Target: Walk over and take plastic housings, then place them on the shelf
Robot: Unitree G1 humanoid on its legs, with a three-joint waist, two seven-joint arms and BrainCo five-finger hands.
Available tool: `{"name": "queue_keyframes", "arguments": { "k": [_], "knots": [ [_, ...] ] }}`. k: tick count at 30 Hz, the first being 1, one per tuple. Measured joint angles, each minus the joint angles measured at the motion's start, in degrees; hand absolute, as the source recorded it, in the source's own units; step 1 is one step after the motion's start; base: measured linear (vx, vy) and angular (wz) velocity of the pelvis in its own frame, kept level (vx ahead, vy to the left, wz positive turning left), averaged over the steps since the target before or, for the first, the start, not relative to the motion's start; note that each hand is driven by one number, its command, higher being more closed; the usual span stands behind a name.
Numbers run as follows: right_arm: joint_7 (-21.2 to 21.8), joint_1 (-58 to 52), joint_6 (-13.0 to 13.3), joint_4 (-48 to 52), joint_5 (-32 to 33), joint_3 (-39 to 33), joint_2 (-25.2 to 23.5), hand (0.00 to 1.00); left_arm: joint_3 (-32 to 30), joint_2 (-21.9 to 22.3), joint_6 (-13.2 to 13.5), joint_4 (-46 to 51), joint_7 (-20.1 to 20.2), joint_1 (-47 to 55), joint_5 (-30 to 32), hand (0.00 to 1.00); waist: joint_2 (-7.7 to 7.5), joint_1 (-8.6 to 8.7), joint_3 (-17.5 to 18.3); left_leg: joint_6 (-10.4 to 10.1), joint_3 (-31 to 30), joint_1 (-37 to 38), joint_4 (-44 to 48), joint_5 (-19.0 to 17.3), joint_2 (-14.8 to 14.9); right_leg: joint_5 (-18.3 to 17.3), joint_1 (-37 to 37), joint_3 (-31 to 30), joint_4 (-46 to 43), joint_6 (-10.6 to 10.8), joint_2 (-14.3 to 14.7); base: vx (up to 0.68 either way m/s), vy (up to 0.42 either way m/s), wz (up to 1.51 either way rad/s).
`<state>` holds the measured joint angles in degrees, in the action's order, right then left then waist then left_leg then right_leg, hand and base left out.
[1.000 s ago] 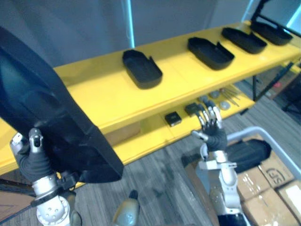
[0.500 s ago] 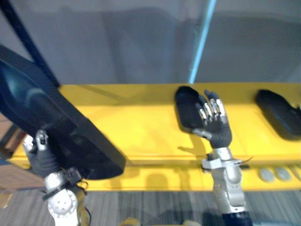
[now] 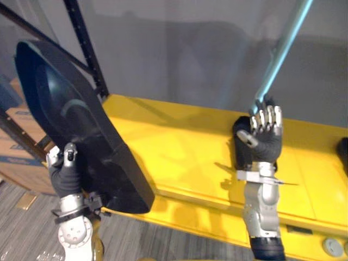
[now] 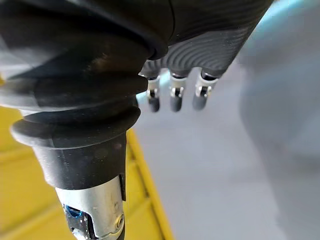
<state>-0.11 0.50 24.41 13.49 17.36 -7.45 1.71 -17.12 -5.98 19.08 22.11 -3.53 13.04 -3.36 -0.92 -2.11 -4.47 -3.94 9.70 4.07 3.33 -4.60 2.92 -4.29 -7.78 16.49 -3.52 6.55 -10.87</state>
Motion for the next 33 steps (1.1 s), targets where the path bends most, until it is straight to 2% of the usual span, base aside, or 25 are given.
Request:
{"name": "queue_keyframes", "arguments": {
  "k": [4,7,8,10,11,13,14,15,18,20,23,26,33],
  "knots": [
    [-1.03,-3.07,-0.57,4.57,-1.26,-7.54,1.12,0.0,-2.59,-1.58,-3.64,-1.51,1.54,-3.24,-0.18,1.0,0.85,2.02,0.3,0.01,2.55,0.18,-2.24,1.02,0.09,1.8,1.94,-2.71,1.49,0.07,0.71,-0.03,0.019,-0.34],
    [-1.27,-5.33,-0.87,6.47,-1.21,-12.35,2.01,0.0,-3.08,-4.51,-7.81,-4.35,2.75,-6.44,-0.72,1.0,1.26,3.61,0.08,-0.04,4.99,2.02,-3.68,1.34,0.22,2.66,1.84,-4.73,2.39,0.1,1.13,0.02,0.015,-0.41],
    [-1.18,-6.12,-1.41,7.33,-1.15,-14.05,2.37,0.0,-3.27,-5.22,-10.6,-5.75,3.78,-7.81,-0.93,1.0,1.44,4.64,0.02,-0.05,5.79,2.81,-4.23,1.33,0.23,2.96,1.87,-5.86,2.6,0.12,1.32,0.01,0.023,-0.4],
    [-0.83,-7.16,-2.04,8.35,-0.39,-15.24,2.51,0.0,-3.26,-5.37,-13.85,-7.04,4.97,-9.22,-1.58,1.0,1.59,5.31,-0.05,-0.04,6.84,3.09,-4.88,1.33,0.24,3.4,1.95,-6.89,3.18,0.12,1.48,-0.01,0.019,-0.32],
    [-0.68,-7.44,-2.07,8.52,0.34,-16.04,2.51,0.0,-3.27,-5.82,-16.69,-8.63,6.23,-10.45,-2.99,1.0,1.62,6.24,-0.08,-0.04,7.37,3.11,-4.98,1.32,0.23,3.61,2.17,-7.3,3.36,0.12,1.51,-0.02,0.023,-0.27],
    [-0.47,-7.48,-2.05,8.56,1.7,-16.37,2.65,0.0,-2.82,-7.73,-20.21,-12.89,7.35,-13.08,-3.68,1.0,1.81,6.47,-0.23,-0.05,8.49,3.56,-5.04,1.31,0.34,3.93,2.82,-8.63,3.36,0.12,1.73,0.0,0.015,-0.3],
    [0.48,-7.47,-1.97,8.55,3.36,-16.27,2.7,0.0,-2.82,-9.29,-23.06,-16.71,7.47,-15.16,-4.14,1.0,2.01,6.66,-0.42,-0.05,9.11,4.0,-5.13,1.32,0.43,4.05,2.78,-8.99,3.36,0.11,1.84,-0.01,-0.004,-0.2],
    [1.14,-7.39,-1.79,8.56,4.55,-15.98,2.75,0.0,-2.84,-11.08,-24.78,-20.89,7.43,-17.06,-4.79,1.0,2.2,7.29,-0.4,-0.05,9.46,4.1,-5.12,1.32,0.5,4.06,2.73,-9.04,3.34,0.11,1.88,-0.01,-0.007,-0.14],
    [2.81,-7.14,-1.75,8.58,5.15,-15.34,3.37,0.0,-2.68,-15.47,-28.4,-31.83,7.35,-22.05,-5.03,1.0,2.66,8.11,-0.68,-0.05,9.86,4.48,-5.13,1.32,0.56,4.2,2.69,-9.46,3.27,0.22,1.95,-0.02,-0.007,-0.09],
    [3.86,-6.62,-1.9,8.58,5.12,-12.67,5.47,0.0,-1.91,-19.42,-31.35,-41.66,7.21,-26.94,-4.98,1.0,3.17,8.96,-0.98,-0.05,10.15,4.91,-5.26,1.32,0.51,4.37,2.57,-10.16,3.23,0.3,1.96,-0.03,0.001,-0.11],
    [4.31,-6.54,-2.32,8.56,5.04,-9.33,7.26,0.0,0.45,-23.13,-34.27,-50.07,8.37,-33.45,-4.33,1.0,3.44,9.27,-1.15,-0.04,10.32,4.86,-5.26,1.34,0.47,4.49,2.69,-10.26,3.26,0.28,1.95,-0.02,0.0,-0.03],
    [4.99,-6.41,-2.63,8.55,4.99,-7.42,8.17,0.0,0.99,-23.99,-35.78,-53.87,10.71,-38.46,-0.98,1.0,3.88,9.42,-1.41,-0.04,10.71,4.87,-5.3,1.36,0.46,4.49,2.77,-10.34,3.3,0.28,1.96,0.0,0.0,0.0],
    [5.0,-6.17,-4.87,7.96,5.43,-5.76,9.48,0.0,4.92,-25.33,-37.15,-59.75,15.15,-44.13,6.18,1.0,4.94,11.14,-2.02,-0.07,11.15,4.88,-5.89,1.51,0.46,4.52,3.36,-10.59,3.29,0.29,2.08,0.01,-0.005,-0.02]
  ]
}}
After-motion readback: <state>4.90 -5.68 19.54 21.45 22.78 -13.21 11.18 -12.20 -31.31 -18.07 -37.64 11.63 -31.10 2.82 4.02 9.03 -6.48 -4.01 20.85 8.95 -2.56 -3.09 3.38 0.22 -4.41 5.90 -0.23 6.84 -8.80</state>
